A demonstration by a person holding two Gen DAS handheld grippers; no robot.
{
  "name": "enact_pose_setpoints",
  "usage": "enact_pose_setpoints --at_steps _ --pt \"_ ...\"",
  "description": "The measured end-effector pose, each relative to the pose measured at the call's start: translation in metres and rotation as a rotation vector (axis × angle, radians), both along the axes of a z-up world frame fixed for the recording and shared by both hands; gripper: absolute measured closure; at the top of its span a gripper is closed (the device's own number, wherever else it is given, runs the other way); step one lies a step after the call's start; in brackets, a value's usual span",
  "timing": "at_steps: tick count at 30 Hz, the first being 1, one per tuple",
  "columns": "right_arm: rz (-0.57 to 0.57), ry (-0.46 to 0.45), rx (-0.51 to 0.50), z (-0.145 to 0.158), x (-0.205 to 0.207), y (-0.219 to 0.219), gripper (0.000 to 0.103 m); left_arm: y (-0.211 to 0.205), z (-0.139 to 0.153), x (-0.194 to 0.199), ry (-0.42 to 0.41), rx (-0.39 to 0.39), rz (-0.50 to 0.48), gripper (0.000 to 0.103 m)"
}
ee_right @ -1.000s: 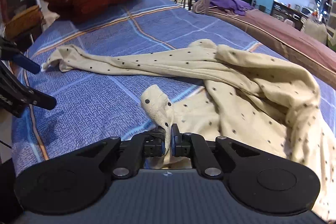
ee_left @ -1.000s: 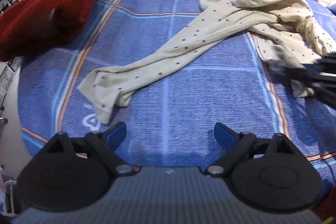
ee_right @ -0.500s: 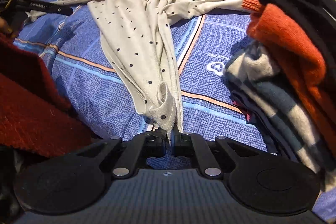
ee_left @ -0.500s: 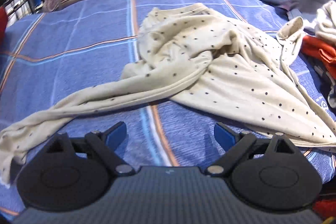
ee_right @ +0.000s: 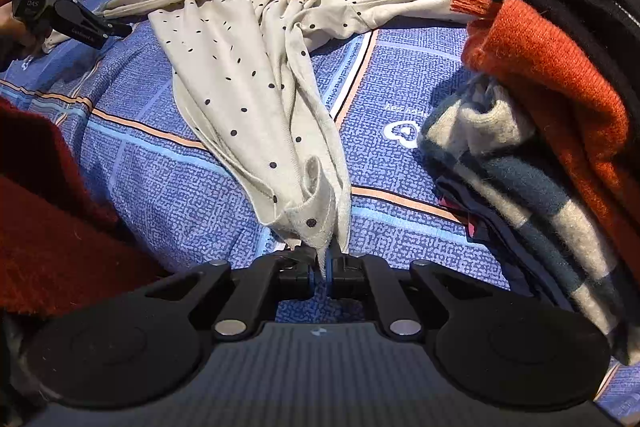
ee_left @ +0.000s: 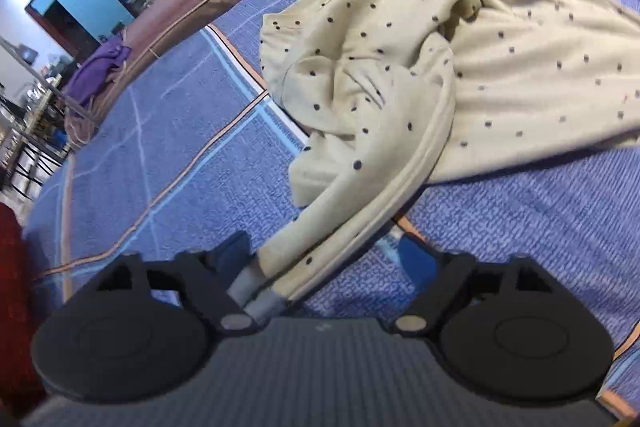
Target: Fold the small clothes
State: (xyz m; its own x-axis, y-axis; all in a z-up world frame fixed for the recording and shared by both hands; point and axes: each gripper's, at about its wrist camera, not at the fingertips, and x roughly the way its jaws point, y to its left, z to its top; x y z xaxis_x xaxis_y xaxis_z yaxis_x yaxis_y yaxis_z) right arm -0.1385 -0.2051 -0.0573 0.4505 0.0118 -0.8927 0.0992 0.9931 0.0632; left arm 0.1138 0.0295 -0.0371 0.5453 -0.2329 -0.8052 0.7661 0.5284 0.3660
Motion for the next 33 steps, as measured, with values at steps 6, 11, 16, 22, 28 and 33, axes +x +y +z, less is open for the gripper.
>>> enact_pose_setpoints --at_steps 6,11,16,22,28,33 --pt "-0.018 -0.003 0.009 0.002 -0.003 -0.002 0.096 0.043 0.035 0.08 -0.069 -0.193 0.387 0.098" --pt "-0.033 -0.003 -0.008 0.004 -0.003 -0.002 0.096 0.109 0.045 0.133 -0.064 -0.354 0.782 0.073" --pt "-0.04 0.002 -0.005 0.001 0.0 -0.003 0.096 0.081 0.043 0.079 0.008 -0.316 0.499 0.024" --pt "-0.032 0.014 -0.005 -0.002 0.004 -0.003 0.096 0.014 0.017 0.012 0.018 -0.244 0.071 0.024" --pt "-0.058 -0.002 0.004 0.0 0.0 -0.004 0.095 -0.007 -0.014 0.037 0.199 -0.281 0.114 0.054" --pt "-0.081 -0.01 0.014 -0.003 -0.002 -0.004 0.095 0.0 -0.013 0.034 0.225 -0.323 0.19 0.078"
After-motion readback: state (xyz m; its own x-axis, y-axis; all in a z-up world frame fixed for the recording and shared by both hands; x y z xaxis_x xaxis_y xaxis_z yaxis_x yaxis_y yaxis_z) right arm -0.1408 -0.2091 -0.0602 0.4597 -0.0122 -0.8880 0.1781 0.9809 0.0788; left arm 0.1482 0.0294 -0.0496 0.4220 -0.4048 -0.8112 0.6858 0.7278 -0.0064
